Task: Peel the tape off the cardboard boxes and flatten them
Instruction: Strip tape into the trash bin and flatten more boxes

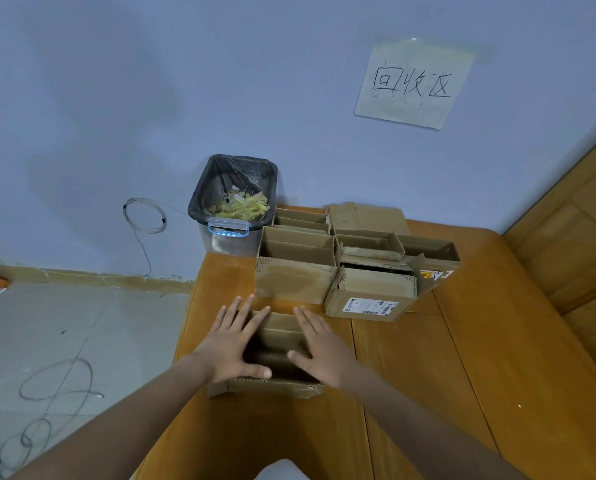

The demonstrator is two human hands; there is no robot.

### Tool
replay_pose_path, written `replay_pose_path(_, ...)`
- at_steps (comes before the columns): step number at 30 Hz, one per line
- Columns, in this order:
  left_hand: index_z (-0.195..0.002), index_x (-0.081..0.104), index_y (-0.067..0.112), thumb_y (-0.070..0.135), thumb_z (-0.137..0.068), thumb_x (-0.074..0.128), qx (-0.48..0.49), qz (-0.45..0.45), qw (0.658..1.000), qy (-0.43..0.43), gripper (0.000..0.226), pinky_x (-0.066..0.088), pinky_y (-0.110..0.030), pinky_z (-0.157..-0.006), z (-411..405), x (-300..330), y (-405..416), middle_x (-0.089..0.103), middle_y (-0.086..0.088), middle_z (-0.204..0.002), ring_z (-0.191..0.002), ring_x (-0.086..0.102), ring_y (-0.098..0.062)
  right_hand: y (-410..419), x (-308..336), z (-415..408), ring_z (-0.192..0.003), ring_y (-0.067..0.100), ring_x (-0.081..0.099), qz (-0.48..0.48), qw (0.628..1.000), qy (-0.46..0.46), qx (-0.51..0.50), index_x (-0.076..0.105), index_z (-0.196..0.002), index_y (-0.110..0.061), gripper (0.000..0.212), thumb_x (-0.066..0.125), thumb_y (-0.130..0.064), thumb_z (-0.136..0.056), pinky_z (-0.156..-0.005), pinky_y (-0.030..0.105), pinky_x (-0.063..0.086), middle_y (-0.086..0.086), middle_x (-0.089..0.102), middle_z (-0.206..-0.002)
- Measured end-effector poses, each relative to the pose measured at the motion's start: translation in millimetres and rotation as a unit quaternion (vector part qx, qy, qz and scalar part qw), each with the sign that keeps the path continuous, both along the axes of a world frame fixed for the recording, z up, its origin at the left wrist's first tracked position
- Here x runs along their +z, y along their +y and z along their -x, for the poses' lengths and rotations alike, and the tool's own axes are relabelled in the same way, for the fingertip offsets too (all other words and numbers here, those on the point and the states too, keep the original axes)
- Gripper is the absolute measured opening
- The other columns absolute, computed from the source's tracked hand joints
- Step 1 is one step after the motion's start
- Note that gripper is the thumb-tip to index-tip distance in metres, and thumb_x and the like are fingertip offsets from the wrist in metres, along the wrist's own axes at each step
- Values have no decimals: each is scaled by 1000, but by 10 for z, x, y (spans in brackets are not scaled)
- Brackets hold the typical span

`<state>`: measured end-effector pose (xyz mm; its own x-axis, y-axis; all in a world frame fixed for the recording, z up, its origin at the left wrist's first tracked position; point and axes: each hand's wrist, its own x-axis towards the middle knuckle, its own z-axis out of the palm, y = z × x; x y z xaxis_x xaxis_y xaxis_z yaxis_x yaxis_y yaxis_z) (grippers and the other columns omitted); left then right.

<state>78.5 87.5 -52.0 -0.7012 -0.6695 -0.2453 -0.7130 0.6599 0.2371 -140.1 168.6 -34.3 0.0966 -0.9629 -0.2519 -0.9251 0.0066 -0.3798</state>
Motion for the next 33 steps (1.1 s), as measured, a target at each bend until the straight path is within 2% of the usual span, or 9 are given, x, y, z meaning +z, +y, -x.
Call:
replay_pose_path(6, -146, -27, 36, 102, -48, 30, -46, -24, 997, -64, 131, -23, -52, -112, 62, -39, 10, -44, -6, -146, -135, -41, -33, 26, -157, -20, -139, 21, -35, -62, 996, 41, 57, -36, -137, -40, 114, 50, -80, -73, -113, 49, -12, -7, -43, -148)
replay_pose_path(11, -152, -14, 35, 100, -54, 36, -67, -9, 993, -96, 128, -24, -52, -110, 37, -61, 16, -45, -8, -146, -134, -42, -33, 28, -139, -55, -132, 26, -44, -70, 993, 59, 78, -38, -135, -42, 123, 53, -84, -65, -108, 54, -22, -3, -49, -144)
replay_pose_path(14, -155, -6, 30, 96, -59, 39, -66, 11, 992, -103, 124, -20, -52, -112, 9, -91, 20, -31, -7, -156, -143, -29, -33, 65, -173, -129, -130, 29, -44, -73, 990, 93, 79, -35, -139, -39, 123, 58, -78, -69, -105, 57, -22, -1, -47, -146)
replay_pose_path(17, -154, 8, 27, 85, -72, 39, -38, 33, 996, -77, 106, -10, -53, -116, 40, -119, 69, -3, -4, -162, -148, -7, -30, 77, -213, -193, -139, 30, -32, -54, 990, 122, 53, -22, -148, -31, 110, 60, -61, -82, -112, 57, -14, -1, -34, -154)
replay_pose_path(19, -153, 13, 25, 79, -77, 39, -26, 43, 996, -67, 97, -6, -53, -117, 59, -131, 99, 8, -2, -159, -147, 2, -27, 70, -209, -215, -144, 31, -22, -34, 992, 115, 40, -14, -151, -29, 100, 58, -54, -87, -115, 55, -6, -1, -23, -158)
replay_pose_path(24, -151, 19, 26, 82, -77, 34, -11, 67, 997, -48, 94, -2, -52, -118, 65, -122, 121, 18, 0, -156, -145, 10, -25, 87, -200, -156, -146, 28, -7, -7, 993, 108, 46, -4, -153, -26, 93, 57, -53, -88, -116, 50, 16, -6, -10, -160)
replay_pose_path(28, -149, 24, 27, 86, -74, 31, -11, 88, 996, -22, 96, -1, -51, -119, 73, -51, 100, 22, 2, -154, -143, 15, -23, 87, -135, -75, -145, 26, 0, 28, 993, 104, 56, -2, -153, -27, 93, 56, -56, -86, -115, 47, 20, -7, -1, -160)
replay_pose_path(30, -148, 29, 27, 87, -73, 30, -11, 97, 995, -16, 96, 5, -50, -119, 90, -2, 66, 27, 2, -151, -140, 20, -23, 44, -54, -18, -144, 23, 4, 33, 993, 87, 69, -2, -154, -27, 95, 57, -55, -85, -113, 44, 22, -8, 3, -160)
replay_pose_path(33, -141, 40, 27, 91, -70, 26, -10, 95, 995, -18, 96, 23, -46, -111, 124, 84, 2, 40, 4, -139, -127, 34, -21, -64, 85, 88, -140, 18, 11, -2, 996, 35, 81, -2, -154, -28, 100, 63, -52, -81, -106, 40, 34, -8, 14, -158)
